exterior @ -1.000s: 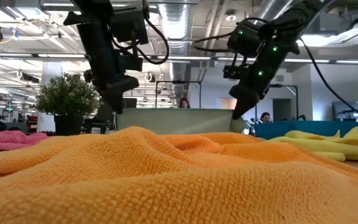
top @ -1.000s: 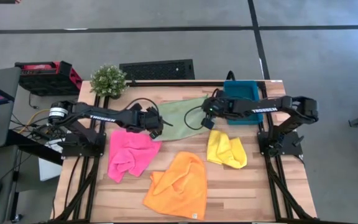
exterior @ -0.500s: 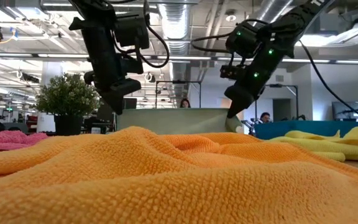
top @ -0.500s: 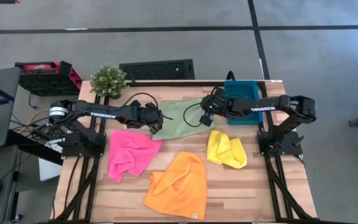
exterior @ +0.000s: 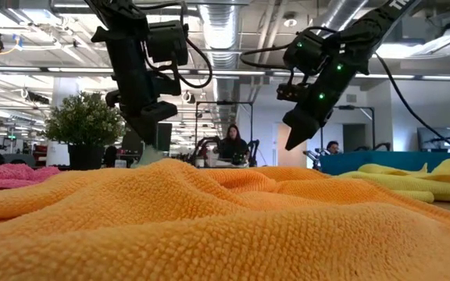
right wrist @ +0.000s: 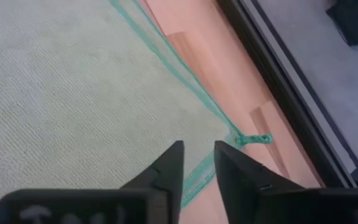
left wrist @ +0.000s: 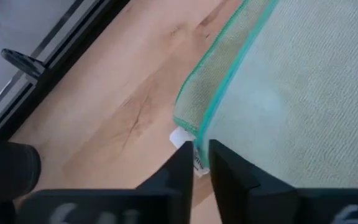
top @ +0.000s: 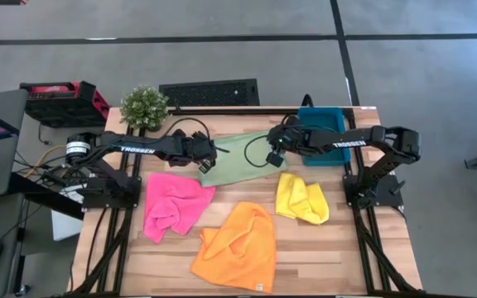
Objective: Fold microfiber towels
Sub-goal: Fold the green microfiber towel
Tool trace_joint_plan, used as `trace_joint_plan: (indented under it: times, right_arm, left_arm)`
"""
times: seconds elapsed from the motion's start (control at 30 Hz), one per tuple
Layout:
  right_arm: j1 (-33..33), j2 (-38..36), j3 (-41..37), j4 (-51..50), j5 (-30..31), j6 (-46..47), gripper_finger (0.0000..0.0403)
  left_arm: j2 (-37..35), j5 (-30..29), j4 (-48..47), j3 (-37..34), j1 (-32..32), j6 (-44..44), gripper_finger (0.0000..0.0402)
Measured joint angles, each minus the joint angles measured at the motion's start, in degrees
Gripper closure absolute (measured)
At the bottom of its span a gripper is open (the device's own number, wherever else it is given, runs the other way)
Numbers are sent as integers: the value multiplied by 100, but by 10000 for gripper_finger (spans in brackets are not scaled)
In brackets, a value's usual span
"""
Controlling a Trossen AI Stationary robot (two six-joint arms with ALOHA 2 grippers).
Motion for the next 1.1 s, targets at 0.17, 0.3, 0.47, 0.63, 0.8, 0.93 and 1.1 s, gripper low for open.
trace_joint_plan:
  times: [0.17, 0.3, 0.47, 0.63, 0.8, 0.93, 1.1]
  right_arm:
    - [0, 0, 0, 16, 9, 9, 239]
    - [0, -41, 131, -198, -6, 198, 217]
    - [136, -317, 528, -892, -510, 310, 205]
    - [572, -791, 616, -1205, -942, 319, 206]
    - [1094, -1144, 616, -1328, -941, 319, 211]
    - [1403, -1212, 616, -1332, -898, 319, 213]
    - [1610, -1226, 616, -1321, -890, 319, 214]
  left_arm:
    - [0, -113, 82, 0, 0, 189, 288]
    - [0, 385, 99, 50, 1, 270, 259]
    - [-26, 1929, 98, 57, -387, 1396, 250]
    - [-31, 2128, 74, -3, -1139, 1938, 249]
    - [-31, 1629, 229, -191, -1715, 1986, 249]
    - [-26, 1512, 668, -561, -1838, 1915, 249]
    - [-22, 1082, 895, -789, -1840, 1806, 249]
